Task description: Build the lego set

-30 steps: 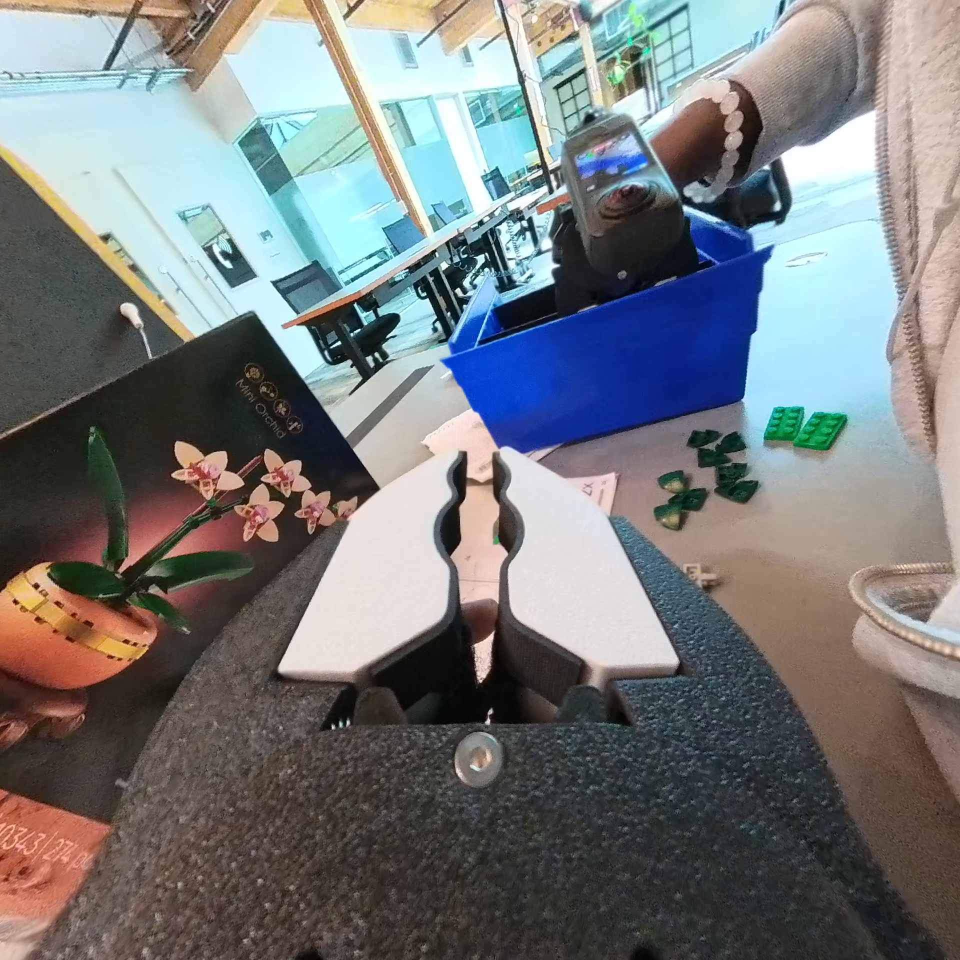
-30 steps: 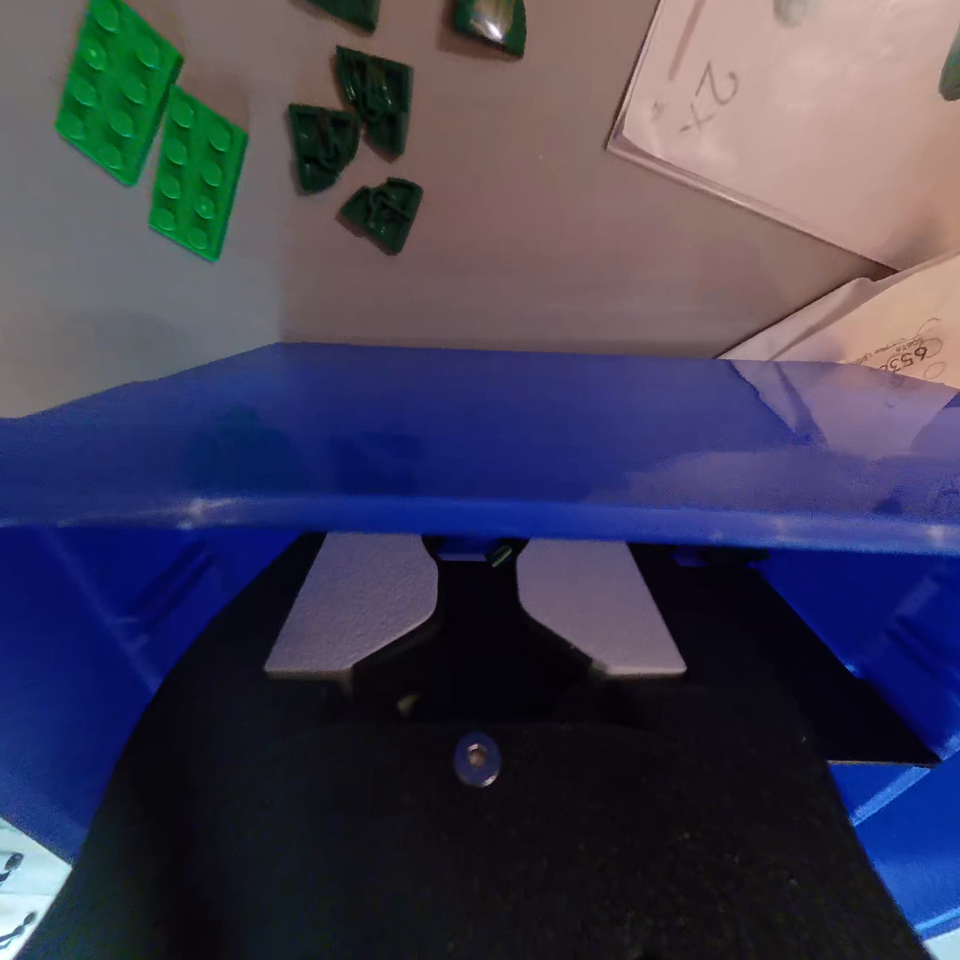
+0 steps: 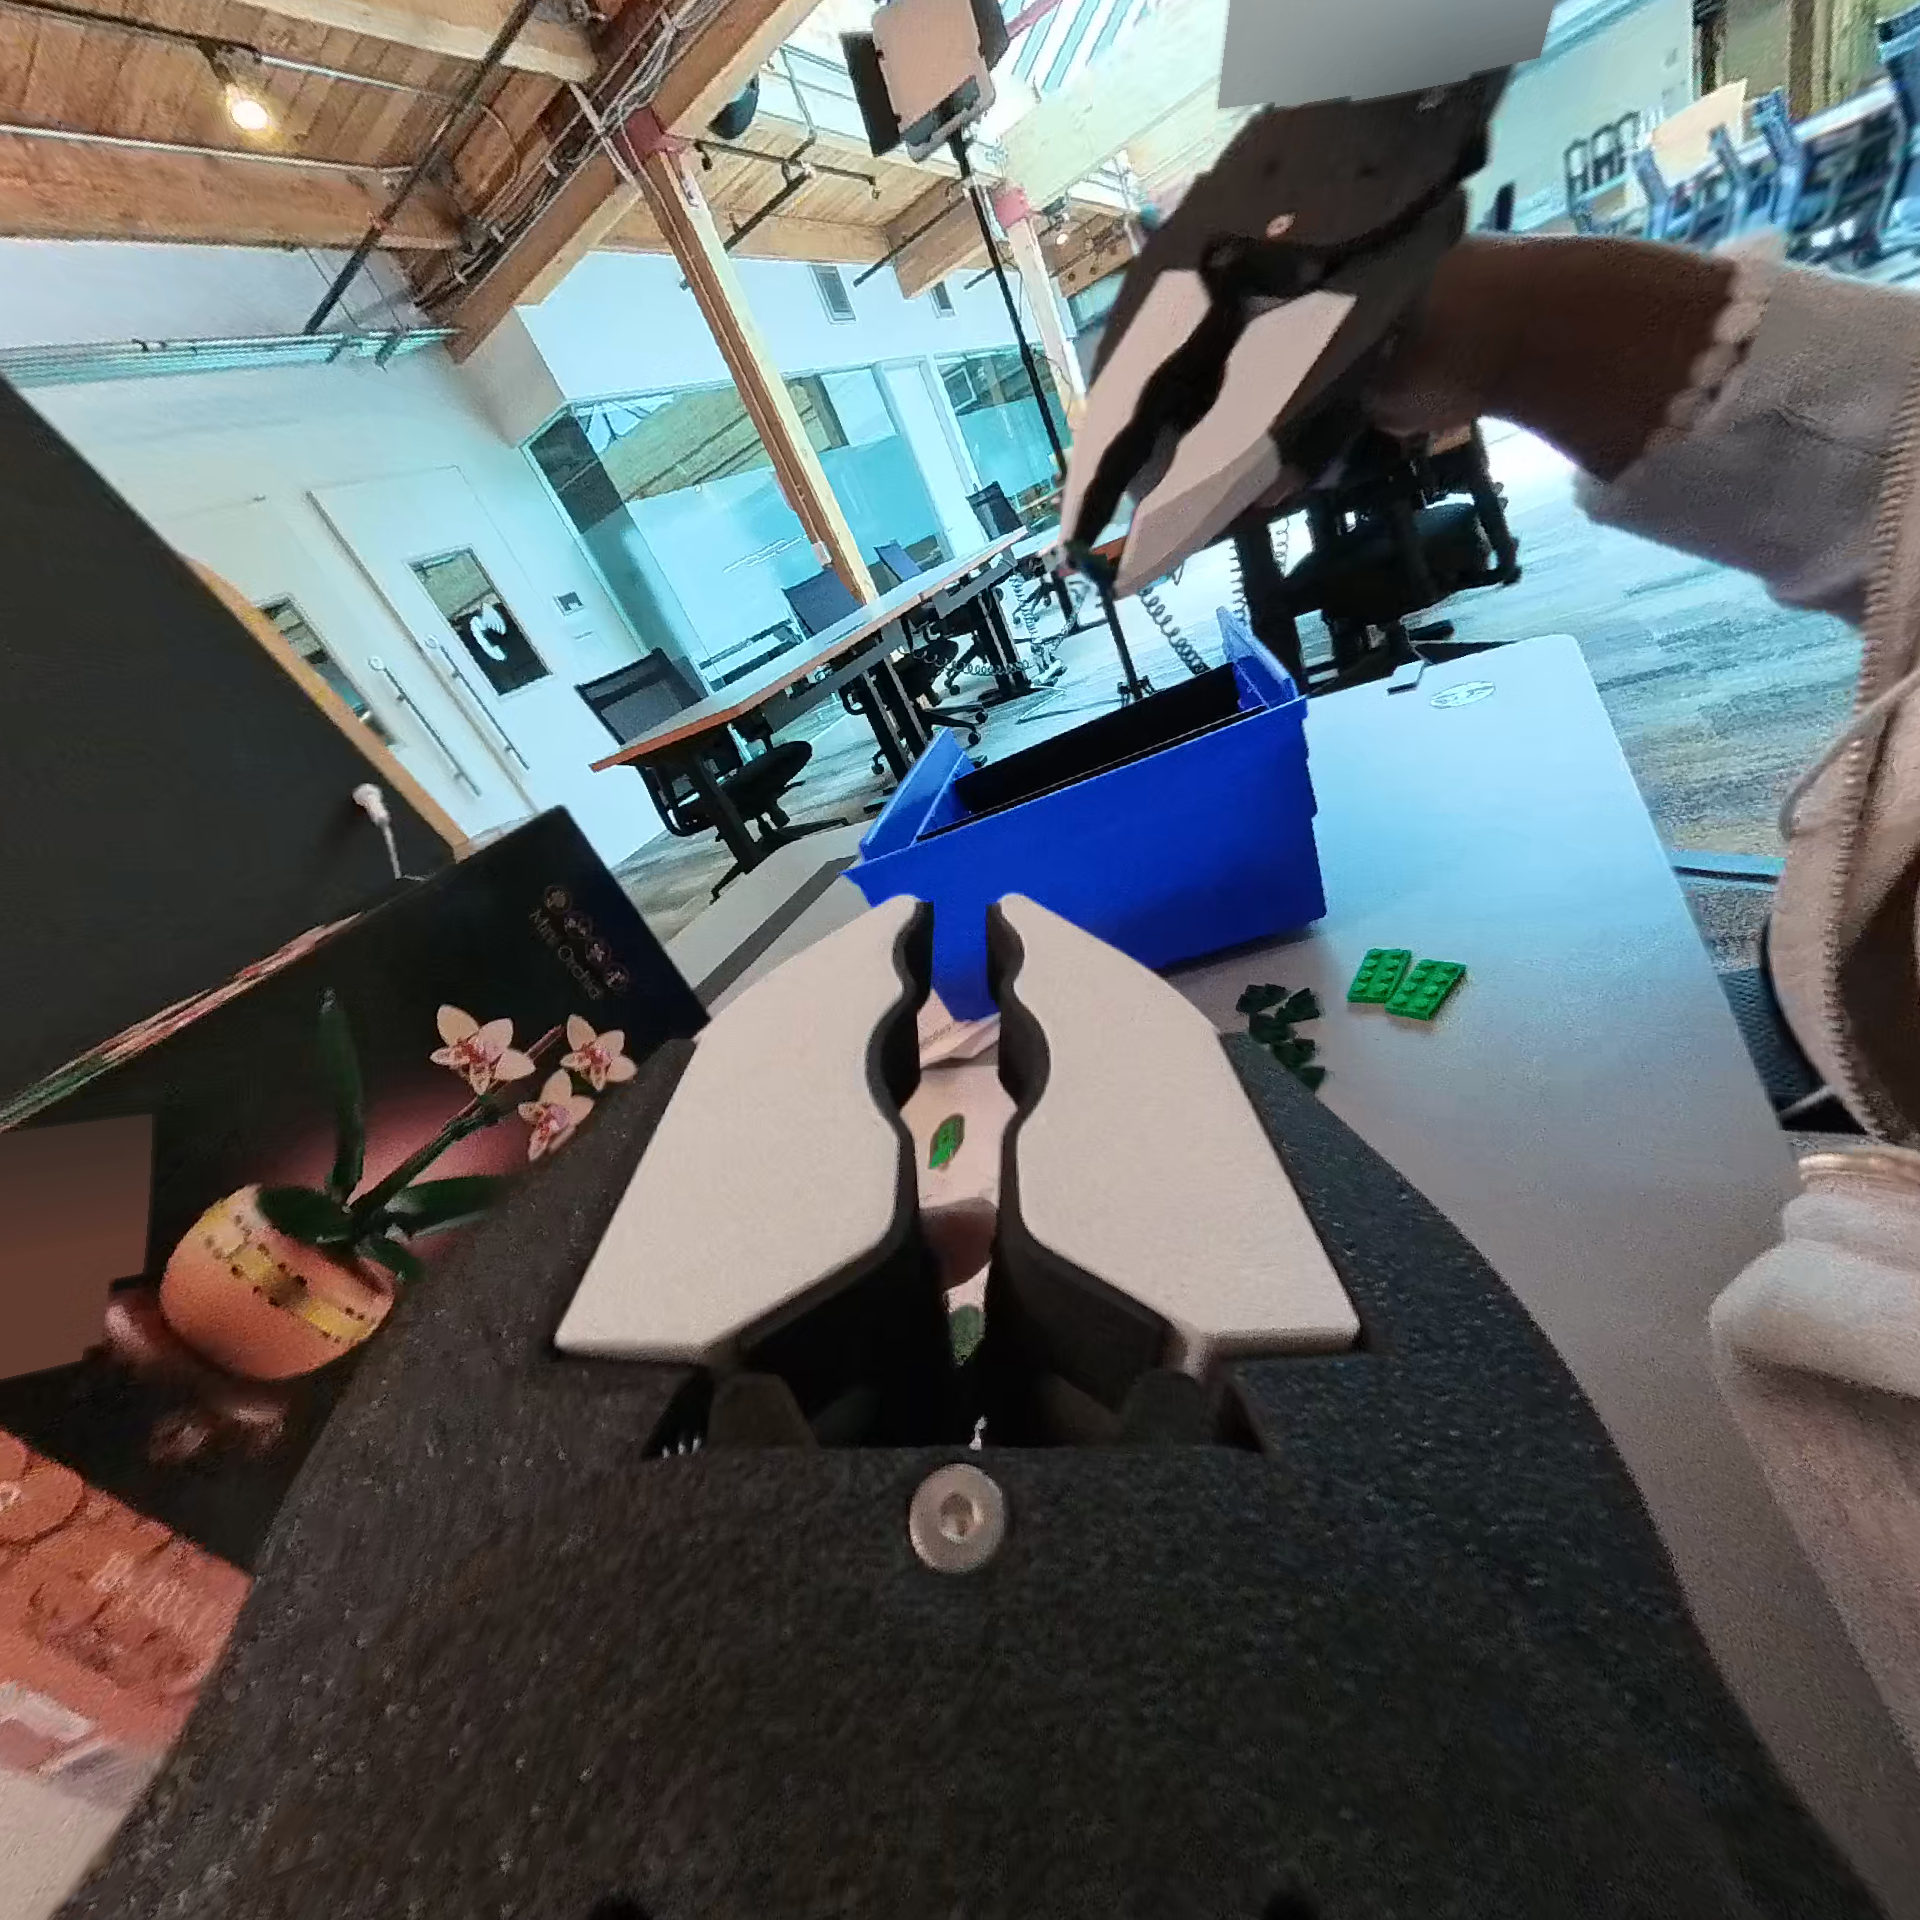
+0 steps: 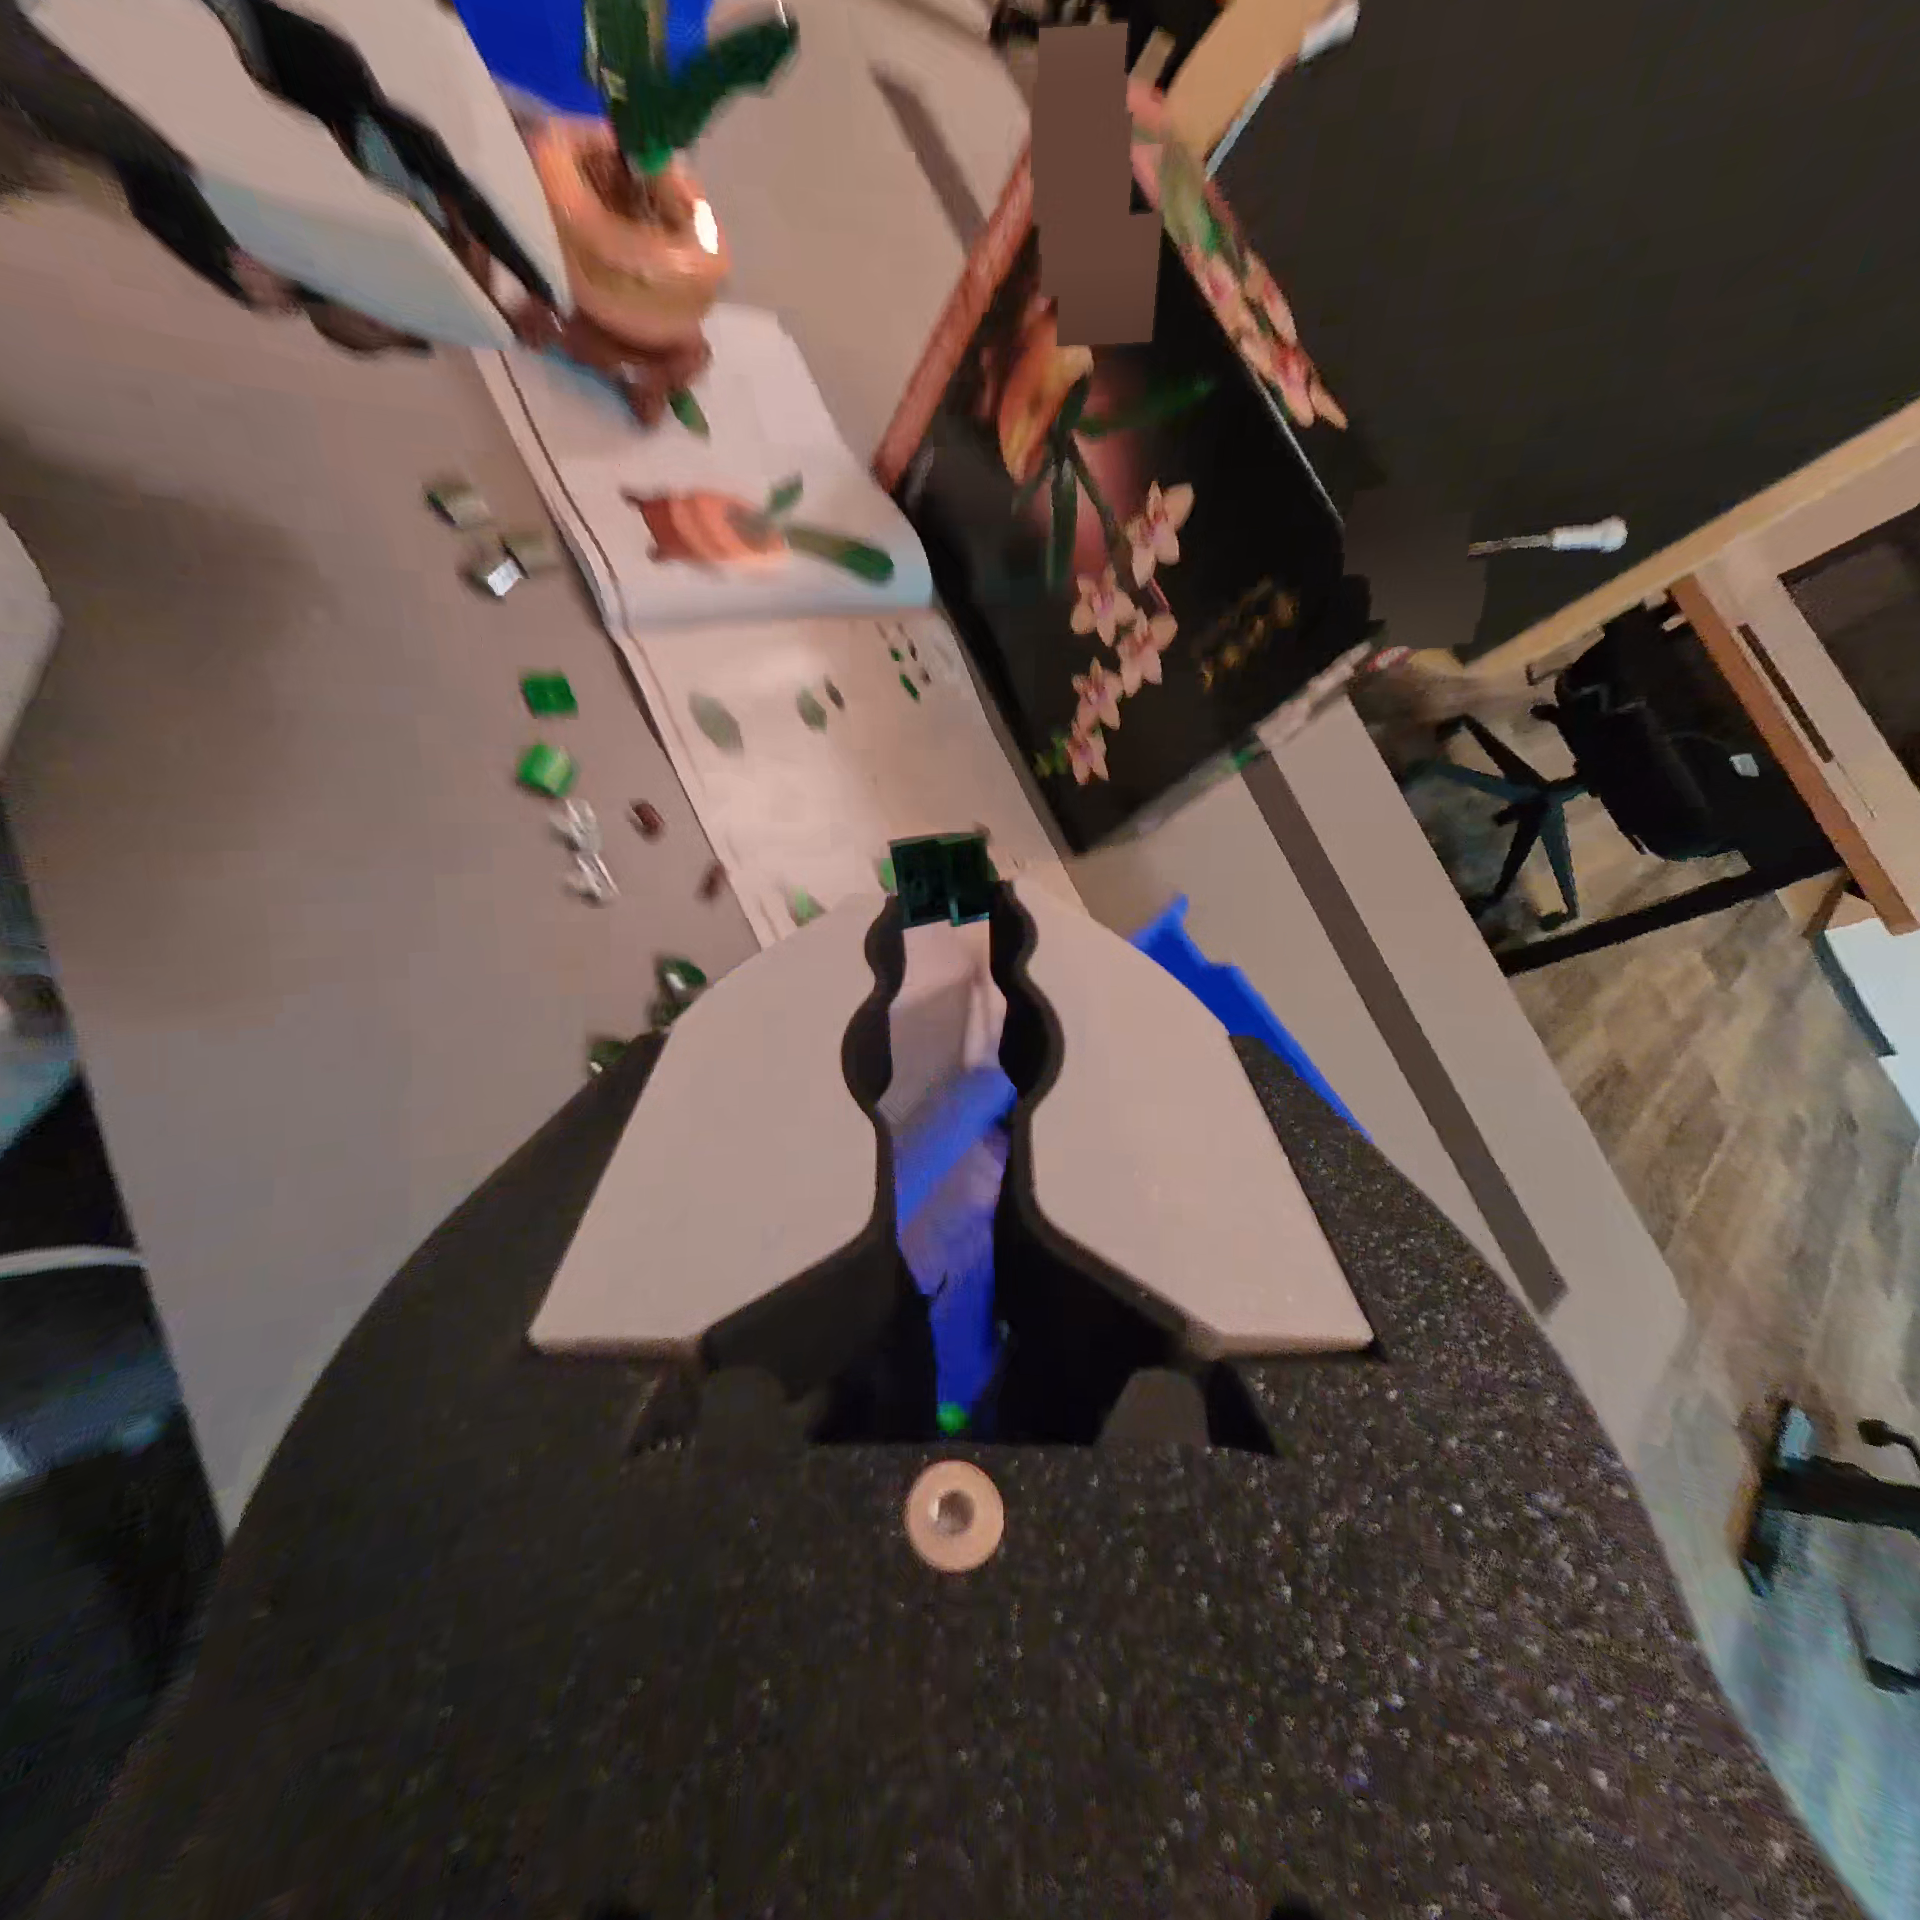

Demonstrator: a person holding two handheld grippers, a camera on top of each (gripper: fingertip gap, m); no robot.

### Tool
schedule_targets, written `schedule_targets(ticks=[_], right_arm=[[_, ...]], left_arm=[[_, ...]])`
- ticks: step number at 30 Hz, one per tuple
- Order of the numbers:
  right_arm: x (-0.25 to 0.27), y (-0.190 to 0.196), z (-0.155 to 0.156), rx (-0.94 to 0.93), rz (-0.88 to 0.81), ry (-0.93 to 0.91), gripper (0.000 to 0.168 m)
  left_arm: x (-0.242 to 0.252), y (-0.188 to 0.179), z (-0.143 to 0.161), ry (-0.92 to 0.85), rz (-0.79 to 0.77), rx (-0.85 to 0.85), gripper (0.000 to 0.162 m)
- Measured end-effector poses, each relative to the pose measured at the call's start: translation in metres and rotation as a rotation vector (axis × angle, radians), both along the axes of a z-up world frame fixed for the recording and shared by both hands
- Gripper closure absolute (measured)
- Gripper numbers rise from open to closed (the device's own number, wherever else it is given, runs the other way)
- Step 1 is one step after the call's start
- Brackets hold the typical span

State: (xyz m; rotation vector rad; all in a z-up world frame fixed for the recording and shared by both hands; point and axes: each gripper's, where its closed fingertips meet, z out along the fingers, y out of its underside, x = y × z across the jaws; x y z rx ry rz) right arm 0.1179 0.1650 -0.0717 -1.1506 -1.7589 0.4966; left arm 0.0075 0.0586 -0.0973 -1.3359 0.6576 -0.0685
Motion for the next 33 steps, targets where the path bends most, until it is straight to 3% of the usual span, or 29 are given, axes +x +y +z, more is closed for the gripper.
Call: schedule_targets(ticks=[5, 9, 16, 19, 22, 28, 33], right_arm=[[-0.035, -0.058, -0.02, -0.148, 0.041, 0.07, 0.152], [-0.063, -0.089, -0.045, -0.296, 0.055, 0.073, 0.153], [-0.083, -0.101, -0.128, -0.374, -0.033, -0.217, 0.152], [-0.093, -0.108, -0.148, -0.385, -0.019, -0.285, 0.152], [-0.105, -0.11, -0.159, -0.367, -0.015, -0.322, 0.152], [-0.158, -0.151, -0.162, -0.371, 0.166, -0.305, 0.152], [-0.189, -0.16, -0.172, -0.288, 0.203, -0.352, 0.152]], left_arm=[[-0.027, -0.018, -0.012, -0.019, 0.073, -0.099, 0.153], [-0.054, -0.038, -0.037, 0.076, 0.149, -0.229, 0.151], [-0.068, -0.059, -0.069, 0.114, 0.141, -0.331, 0.15], [-0.069, -0.061, -0.077, 0.139, 0.131, -0.355, 0.15], [-0.068, -0.062, -0.085, 0.168, 0.118, -0.38, 0.149], [-0.094, -0.076, -0.094, 0.24, 0.179, -0.465, 0.148], [-0.108, -0.095, -0.099, 0.159, 0.165, -0.517, 0.147]])
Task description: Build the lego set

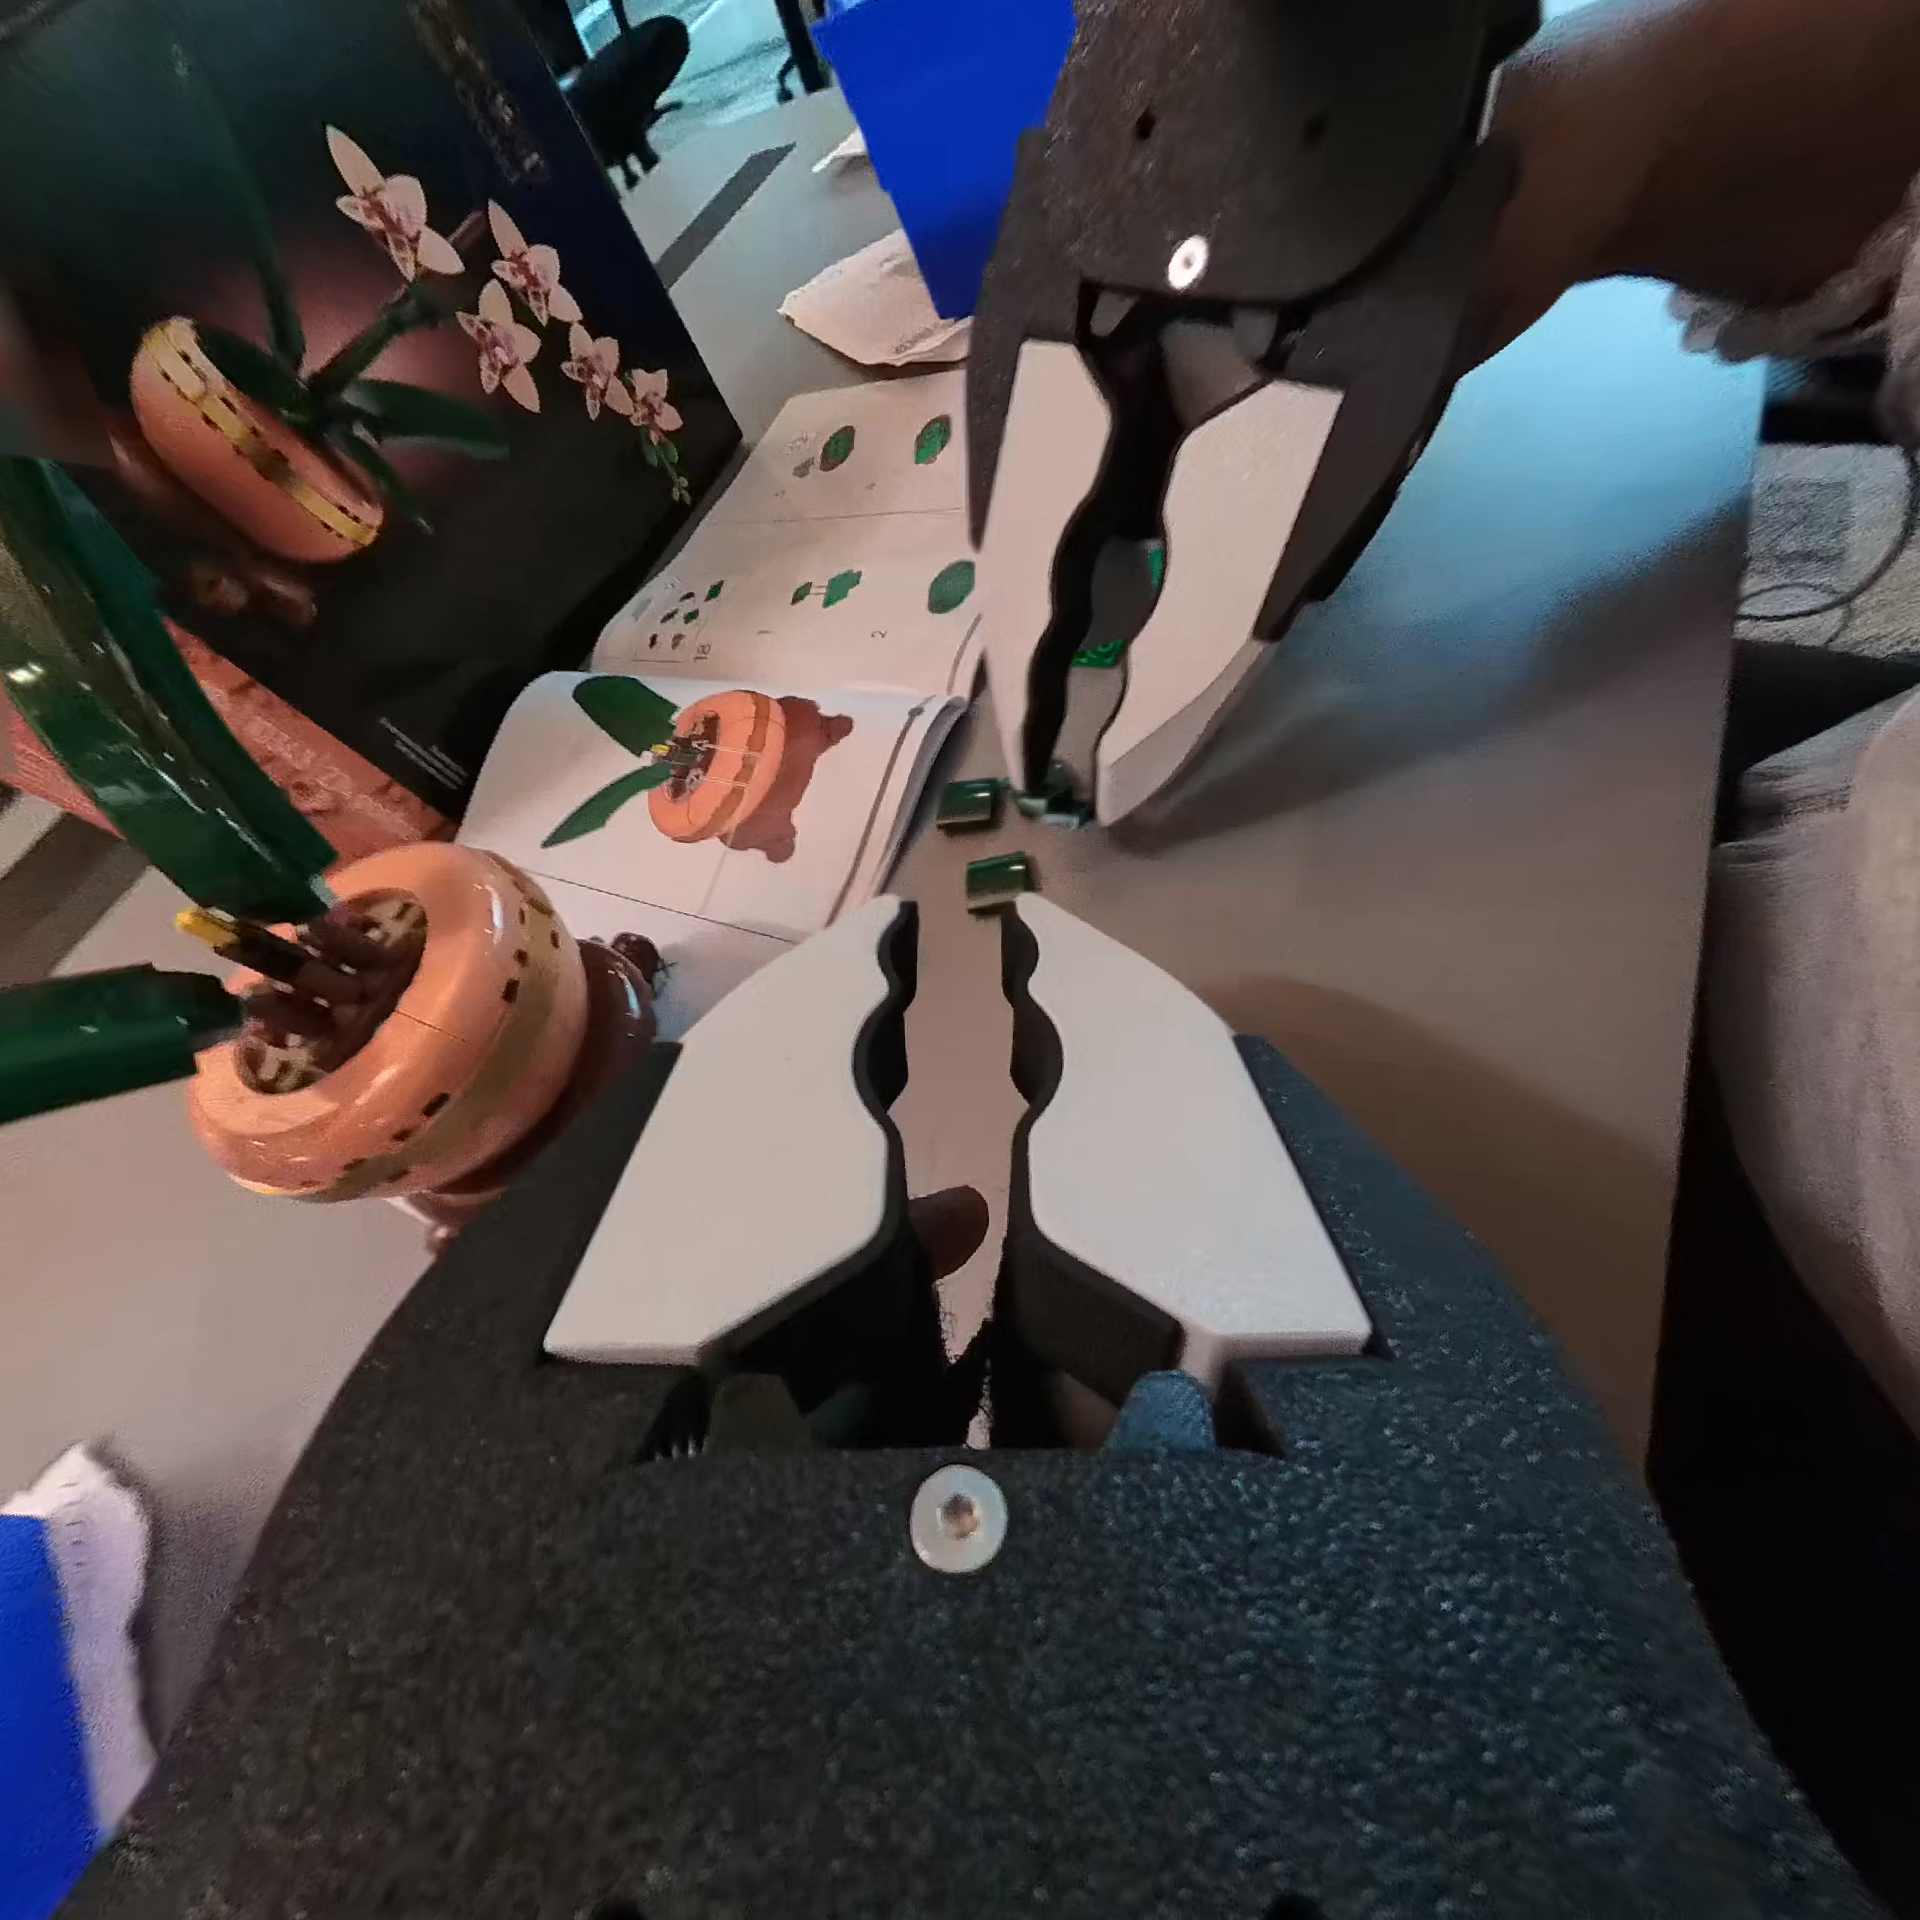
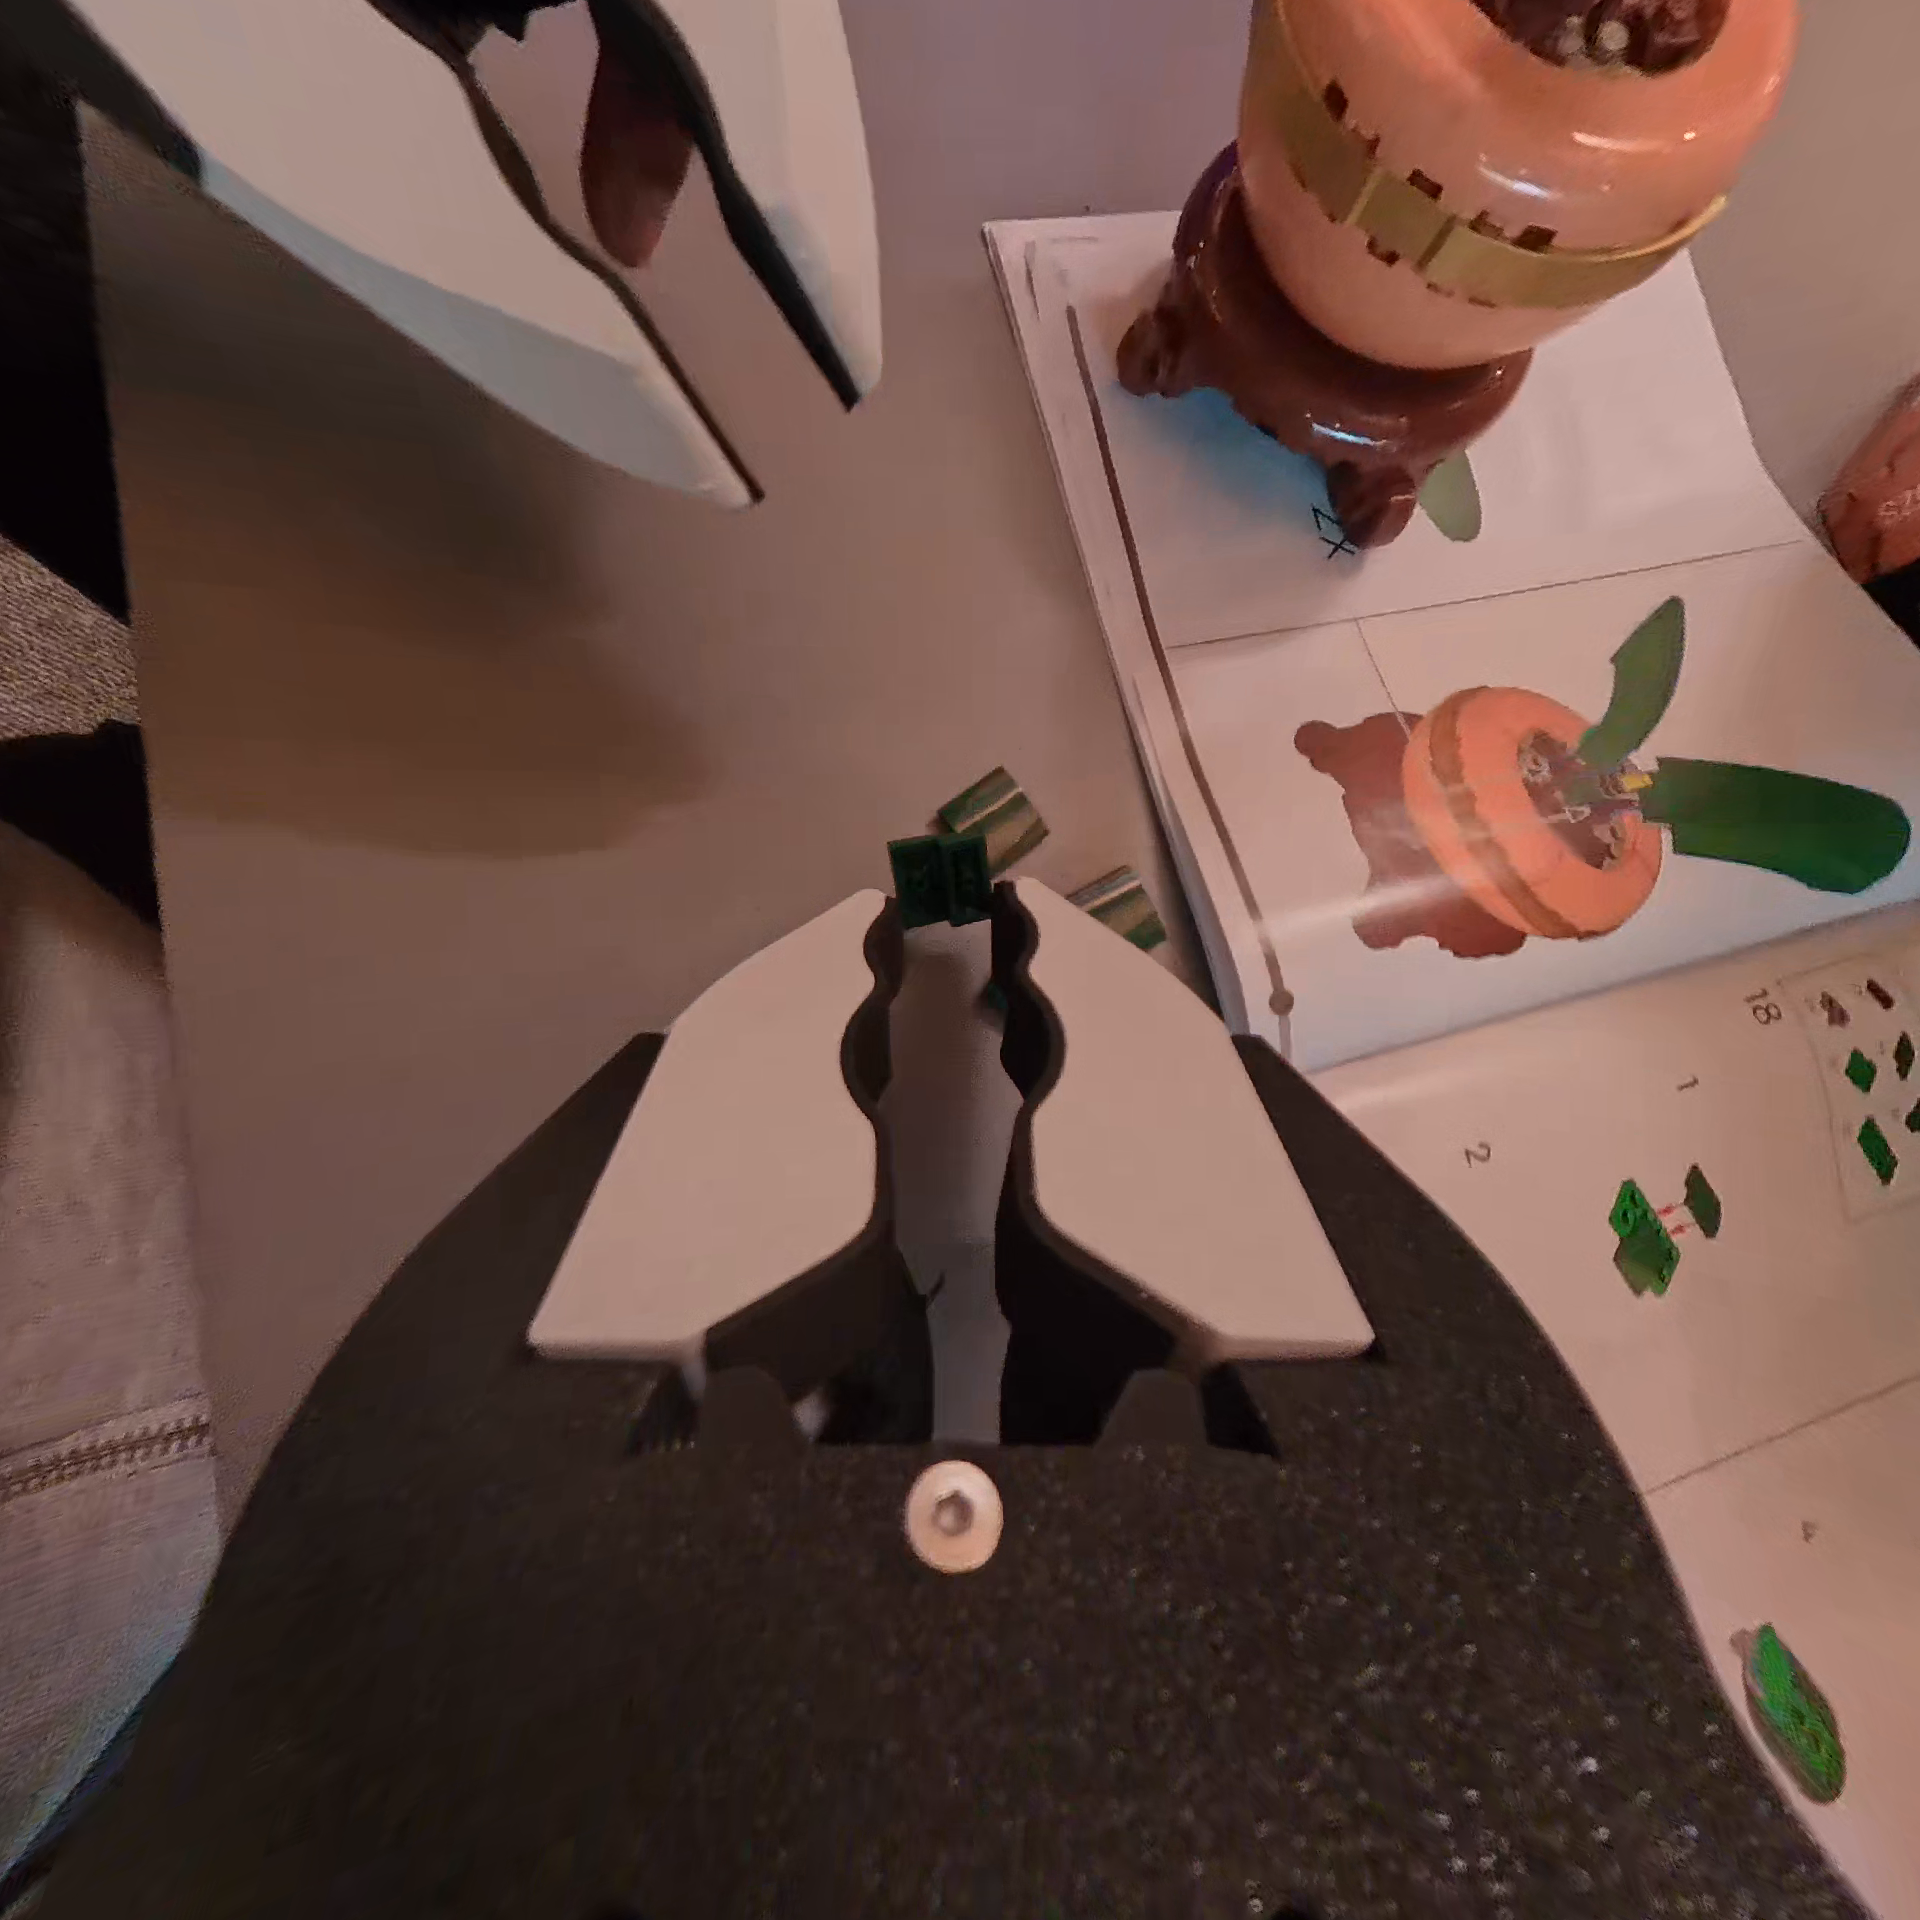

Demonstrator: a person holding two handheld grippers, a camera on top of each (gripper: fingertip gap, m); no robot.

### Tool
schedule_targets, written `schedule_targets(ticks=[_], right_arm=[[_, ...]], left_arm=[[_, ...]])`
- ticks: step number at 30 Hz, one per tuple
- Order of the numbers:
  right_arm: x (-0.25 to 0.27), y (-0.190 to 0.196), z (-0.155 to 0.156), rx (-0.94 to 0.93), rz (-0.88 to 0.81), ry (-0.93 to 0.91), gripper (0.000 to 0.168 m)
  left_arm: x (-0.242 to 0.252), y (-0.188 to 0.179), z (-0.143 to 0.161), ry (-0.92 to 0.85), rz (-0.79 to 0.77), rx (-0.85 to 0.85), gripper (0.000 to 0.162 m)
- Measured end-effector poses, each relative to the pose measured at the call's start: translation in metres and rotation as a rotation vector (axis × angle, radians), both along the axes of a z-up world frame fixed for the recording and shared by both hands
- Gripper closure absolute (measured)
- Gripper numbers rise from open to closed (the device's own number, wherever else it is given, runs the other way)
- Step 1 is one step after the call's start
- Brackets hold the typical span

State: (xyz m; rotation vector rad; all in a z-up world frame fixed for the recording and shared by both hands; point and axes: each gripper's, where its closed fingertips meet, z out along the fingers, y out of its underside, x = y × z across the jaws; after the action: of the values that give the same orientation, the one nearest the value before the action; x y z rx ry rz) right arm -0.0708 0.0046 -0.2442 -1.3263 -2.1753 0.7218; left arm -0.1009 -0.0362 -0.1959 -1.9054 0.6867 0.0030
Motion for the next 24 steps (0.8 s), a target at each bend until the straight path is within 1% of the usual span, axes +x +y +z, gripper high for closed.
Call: schedule_targets(ticks=[1, 3, 6, 10, 12, 13, 14, 15, 16, 17, 18, 20, 22, 23, 24], right_arm=[[-0.002, 0.001, -0.002, 0.012, -0.001, -0.009, 0.152], [-0.004, 0.002, -0.005, 0.017, -0.006, -0.014, 0.139], [-0.005, -0.001, 0.0, -0.044, -0.019, 0.039, 0.139], [-0.005, 0.001, 0.015, -0.106, -0.044, 0.189, 0.139], [-0.005, -0.006, 0.034, -0.141, 0.006, 0.359, 0.139], [-0.003, -0.011, 0.051, -0.18, 0.044, 0.493, 0.14], [0.001, -0.014, 0.073, -0.23, 0.069, 0.651, 0.144], [0.008, -0.014, 0.094, -0.295, 0.085, 0.804, 0.145], [0.017, -0.011, 0.113, -0.371, 0.093, 0.921, 0.142], [0.025, -0.005, 0.125, -0.449, 0.089, 0.988, 0.135], [0.03, 0.001, 0.132, -0.509, 0.088, 1.022, 0.121], [0.036, 0.016, 0.137, -0.535, 0.042, 1.077, 0.083], [0.044, 0.021, 0.143, -0.486, 0.053, 1.17, 0.067], [0.048, 0.023, 0.149, -0.465, 0.045, 1.225, 0.059], [0.05, 0.025, 0.154, -0.459, 0.028, 1.26, 0.056]], left_arm=[[0.002, 0.0, -0.002, -0.023, -0.005, -0.004, 0.147], [0.008, 0.001, -0.009, -0.038, -0.026, -0.019, 0.147], [0.014, 0.005, -0.024, -0.032, -0.032, -0.044, 0.146], [0.014, 0.009, -0.029, 0.033, -0.002, -0.038, 0.145], [0.014, 0.01, -0.026, 0.049, 0.011, -0.001, 0.146], [0.013, 0.012, -0.021, 0.044, 0.025, 0.03, 0.146], [0.013, 0.015, -0.015, 0.026, 0.045, 0.065, 0.147], [0.013, 0.017, -0.009, -0.013, 0.056, 0.094, 0.149], [0.016, 0.019, -0.003, -0.07, 0.052, 0.115, 0.15], [0.021, 0.02, 0.004, -0.135, 0.041, 0.141, 0.15], [0.024, 0.022, 0.013, -0.198, 0.032, 0.182, 0.149], [0.028, 0.026, 0.03, -0.289, 0.019, 0.295, 0.143], [0.028, 0.028, 0.046, -0.328, 0.014, 0.428, 0.135], [0.029, 0.03, 0.051, -0.354, 0.015, 0.465, 0.132], [0.028, 0.033, 0.053, -0.393, 0.023, 0.47, 0.124]])
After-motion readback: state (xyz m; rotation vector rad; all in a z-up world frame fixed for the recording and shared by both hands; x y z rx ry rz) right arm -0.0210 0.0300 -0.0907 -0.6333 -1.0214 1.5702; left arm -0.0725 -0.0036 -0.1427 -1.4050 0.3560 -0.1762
